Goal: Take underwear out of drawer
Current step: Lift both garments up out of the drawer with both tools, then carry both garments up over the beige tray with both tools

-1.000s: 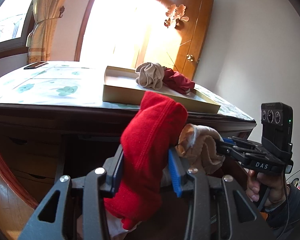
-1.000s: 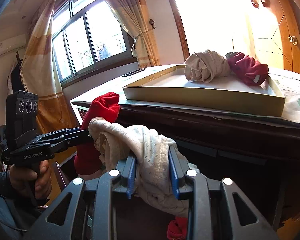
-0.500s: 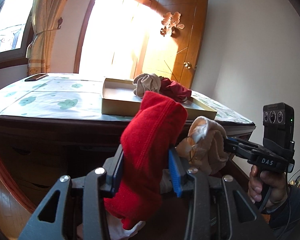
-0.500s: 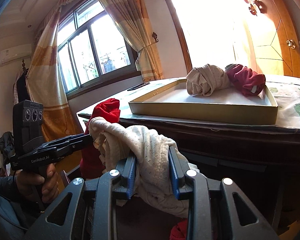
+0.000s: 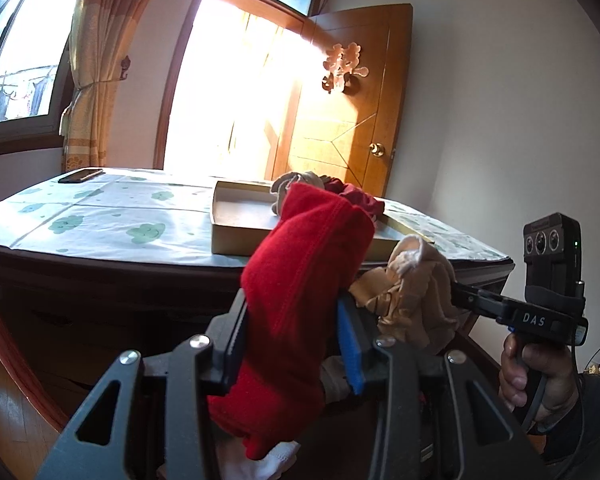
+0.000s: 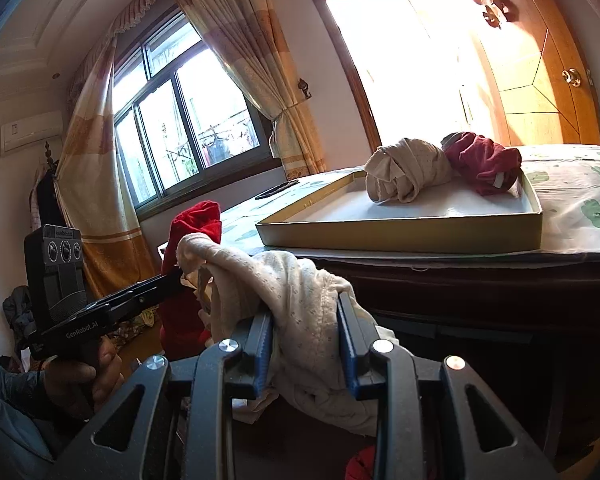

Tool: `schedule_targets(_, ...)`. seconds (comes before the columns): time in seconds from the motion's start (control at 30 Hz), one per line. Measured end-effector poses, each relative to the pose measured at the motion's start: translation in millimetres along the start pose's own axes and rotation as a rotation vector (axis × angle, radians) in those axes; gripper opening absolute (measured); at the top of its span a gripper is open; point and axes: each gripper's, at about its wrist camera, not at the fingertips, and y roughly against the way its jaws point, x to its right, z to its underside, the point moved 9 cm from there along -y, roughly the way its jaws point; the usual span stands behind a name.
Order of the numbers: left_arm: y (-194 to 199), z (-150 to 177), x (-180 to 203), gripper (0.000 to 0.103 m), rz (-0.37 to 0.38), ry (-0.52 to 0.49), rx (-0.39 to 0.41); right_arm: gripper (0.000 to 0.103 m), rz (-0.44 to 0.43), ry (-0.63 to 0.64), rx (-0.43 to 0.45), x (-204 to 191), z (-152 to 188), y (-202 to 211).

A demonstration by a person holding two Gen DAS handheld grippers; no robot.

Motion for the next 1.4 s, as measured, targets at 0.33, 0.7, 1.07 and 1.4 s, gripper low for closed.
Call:
schedule_targets(0.33, 5, -12, -2, 0.04, -0.012, -0.006, 0.031, 0.032, -0.001, -0.033, 0.007, 2, -2, 1)
schedule_targets(0.7, 4, -26, -1, 0.04, -0.028, -0.019, 0.031, 0.032, -0.006, -0.057, 0.003, 3, -5, 0)
schedule_targets(1.07, 3, -44, 5, 0.04, -0.01, -0.038, 0.035, 0.032, -0.006, -0.032, 0.007, -4, -18, 3)
schedule_targets(1.4, -7, -61, 6, 0.04, 0.013, -0.024, 0.013, 0.032, -0.008, -0.001, 0.01, -9, -34, 4)
